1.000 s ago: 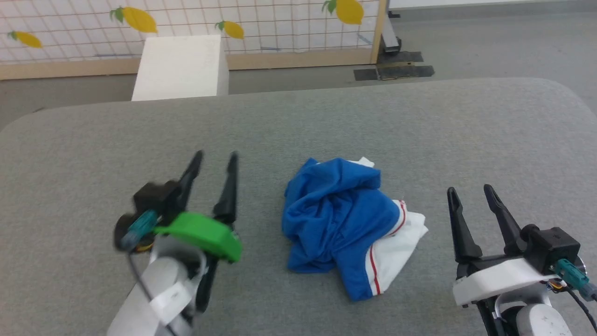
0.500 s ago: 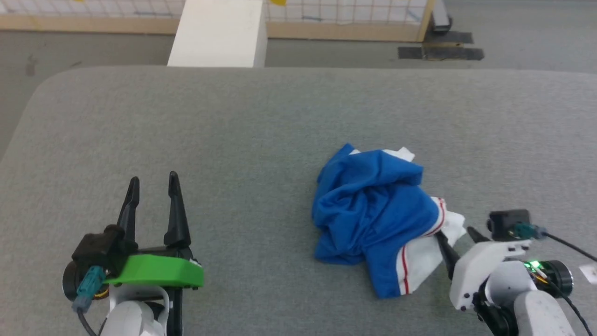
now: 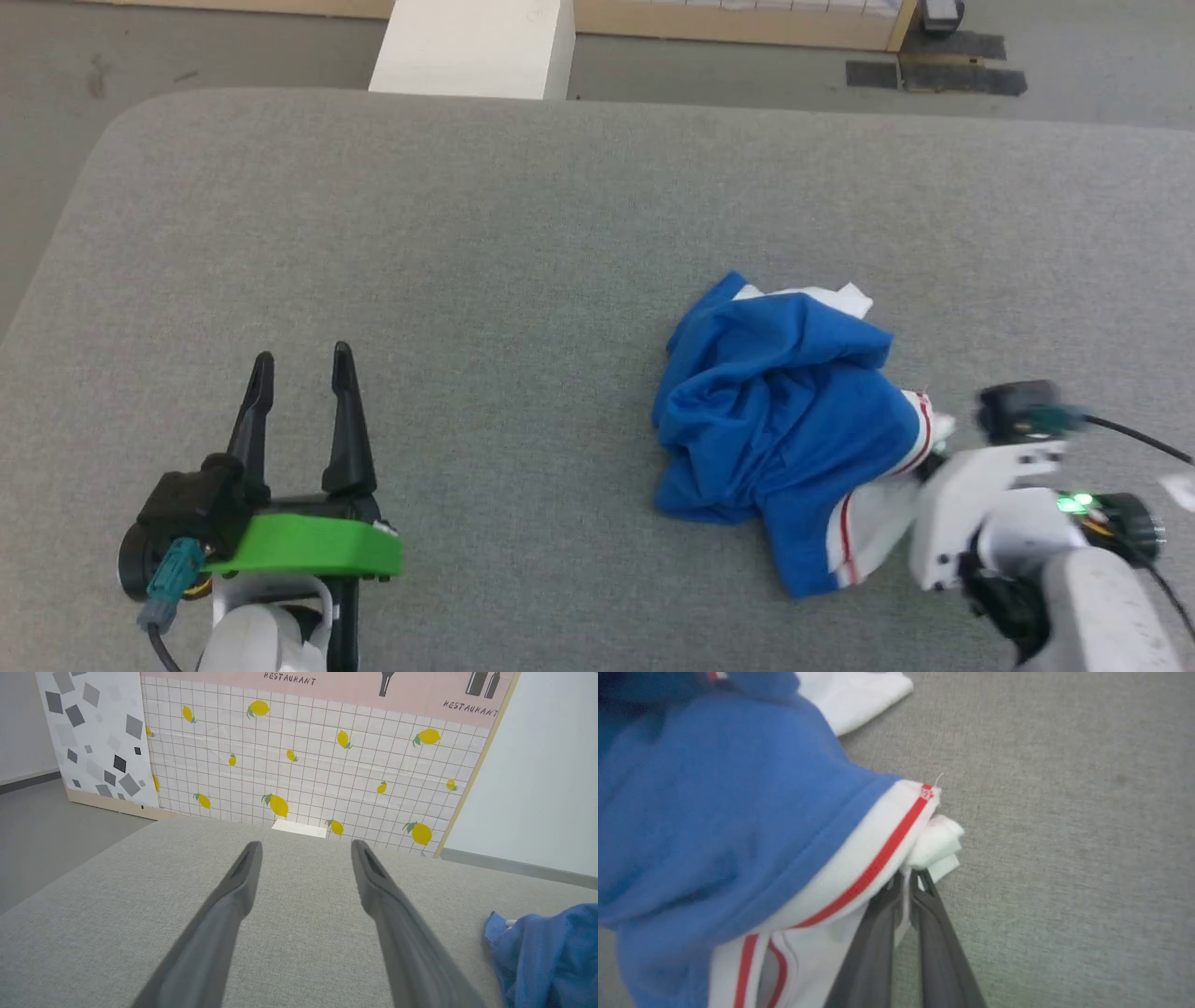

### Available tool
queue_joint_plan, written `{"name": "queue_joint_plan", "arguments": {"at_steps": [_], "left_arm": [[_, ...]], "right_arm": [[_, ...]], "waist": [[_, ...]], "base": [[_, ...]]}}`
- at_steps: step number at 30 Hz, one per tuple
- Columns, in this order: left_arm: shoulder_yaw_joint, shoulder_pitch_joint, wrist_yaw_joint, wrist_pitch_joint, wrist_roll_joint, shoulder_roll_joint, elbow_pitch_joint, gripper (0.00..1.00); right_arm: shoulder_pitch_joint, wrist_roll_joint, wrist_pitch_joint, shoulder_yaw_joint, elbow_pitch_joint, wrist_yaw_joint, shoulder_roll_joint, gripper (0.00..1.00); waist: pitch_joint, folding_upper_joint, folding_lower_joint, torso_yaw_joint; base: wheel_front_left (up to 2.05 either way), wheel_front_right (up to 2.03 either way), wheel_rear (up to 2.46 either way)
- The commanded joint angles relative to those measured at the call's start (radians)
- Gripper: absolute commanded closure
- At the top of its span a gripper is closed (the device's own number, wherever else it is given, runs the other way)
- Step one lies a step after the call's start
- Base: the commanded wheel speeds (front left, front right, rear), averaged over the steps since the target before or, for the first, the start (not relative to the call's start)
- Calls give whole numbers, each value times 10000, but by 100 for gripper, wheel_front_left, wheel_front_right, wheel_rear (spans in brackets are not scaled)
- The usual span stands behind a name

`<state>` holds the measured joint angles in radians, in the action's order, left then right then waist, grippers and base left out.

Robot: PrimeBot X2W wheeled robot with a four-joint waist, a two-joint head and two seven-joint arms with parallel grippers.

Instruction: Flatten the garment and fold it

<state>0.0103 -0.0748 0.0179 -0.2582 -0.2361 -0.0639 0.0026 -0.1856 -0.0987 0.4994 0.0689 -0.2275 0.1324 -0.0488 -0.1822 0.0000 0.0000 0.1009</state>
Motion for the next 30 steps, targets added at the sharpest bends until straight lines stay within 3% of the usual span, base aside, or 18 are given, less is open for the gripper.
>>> {"name": "queue_joint_plan", "arguments": {"at_steps": [1, 6, 12, 13, 14, 15, 18, 23, 27, 30], "left_arm": [[75, 256, 158, -35, 217, 73, 77, 0], [160, 377, 261, -35, 380, 105, 171, 0], [247, 408, 386, -35, 450, 123, 229, 0], [242, 406, 404, -35, 449, 125, 250, 0], [236, 404, 417, -35, 451, 127, 269, 0], [221, 402, 428, -35, 458, 128, 291, 0], [165, 393, 433, -35, 464, 132, 313, 0], [-31, 283, 398, -35, 331, 135, 267, 0], [-234, 59, 349, -36, 357, 135, 224, 0], [-398, -146, 336, -36, 310, 136, 204, 0]], "right_arm": [[388, -119, -1329, 956, 489, -17, -14, 100], [1163, -315, -2290, 2981, 847, -17, -14, 100], [1750, -184, -1394, 5090, 80, -17, -14, 100], [1747, -205, -1085, 5270, -143, -17, -14, 73], [1715, -202, -932, 5339, -241, -17, -14, 13], [1639, -211, -965, 5426, -249, -17, -14, 0], [1296, -347, -1728, 5119, 140, -17, -14, 0], [497, -994, -3372, 2793, 887, -17, -14, 0], [-460, -1025, -3847, 1022, 849, -17, -14, 0], [-1255, -999, -3715, 321, 205, -17, -14, 0]], "waist": [[476, 0, 0, -348], [813, 0, 0, -634], [912, 0, 0, -922], [912, 0, 0, -948], [908, 0, 0, -964], [897, 0, 0, -974], [849, 0, 0, -951], [603, 0, 0, -763], [277, 0, 0, -446], [34, 0, 0, -146]], "base": [[0, 0, 0], [0, 0, 0], [0, 0, 0], [0, 0, 0], [0, 0, 0], [0, 0, 0], [0, 0, 0], [0, 0, 0], [0, 0, 0], [0, 0, 0]]}}
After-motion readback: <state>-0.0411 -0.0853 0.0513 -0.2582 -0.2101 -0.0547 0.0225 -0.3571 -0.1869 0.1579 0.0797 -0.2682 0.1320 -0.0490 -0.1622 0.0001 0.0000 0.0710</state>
